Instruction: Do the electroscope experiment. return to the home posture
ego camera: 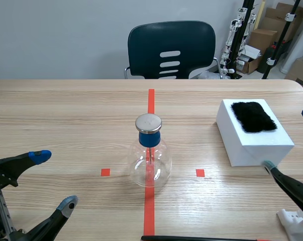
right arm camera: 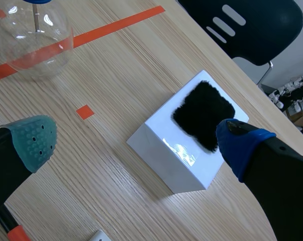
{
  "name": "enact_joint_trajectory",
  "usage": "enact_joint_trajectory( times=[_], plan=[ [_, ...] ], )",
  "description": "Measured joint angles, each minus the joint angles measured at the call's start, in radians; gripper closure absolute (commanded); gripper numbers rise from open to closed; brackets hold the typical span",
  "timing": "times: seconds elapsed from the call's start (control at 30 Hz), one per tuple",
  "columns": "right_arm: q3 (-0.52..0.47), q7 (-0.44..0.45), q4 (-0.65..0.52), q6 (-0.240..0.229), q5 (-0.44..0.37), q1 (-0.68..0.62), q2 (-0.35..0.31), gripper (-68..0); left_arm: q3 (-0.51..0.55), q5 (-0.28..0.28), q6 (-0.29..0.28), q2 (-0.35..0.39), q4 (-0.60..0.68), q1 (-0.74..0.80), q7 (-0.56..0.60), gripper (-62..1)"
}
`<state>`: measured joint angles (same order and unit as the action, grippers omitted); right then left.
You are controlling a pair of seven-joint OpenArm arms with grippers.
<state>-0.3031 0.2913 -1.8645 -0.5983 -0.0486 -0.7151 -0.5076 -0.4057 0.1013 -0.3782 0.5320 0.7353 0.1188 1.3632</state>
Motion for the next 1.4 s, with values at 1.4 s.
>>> enact_joint_trajectory(
  times=[1.4],
  plan=[
    [-0.001,0.13,-0.137,0.008,-0.054,-0.222,0.084,-67.9,0.0,-0.023,-0.016,0.003,0.002,0.0,0.017,-62.3]
  ],
)
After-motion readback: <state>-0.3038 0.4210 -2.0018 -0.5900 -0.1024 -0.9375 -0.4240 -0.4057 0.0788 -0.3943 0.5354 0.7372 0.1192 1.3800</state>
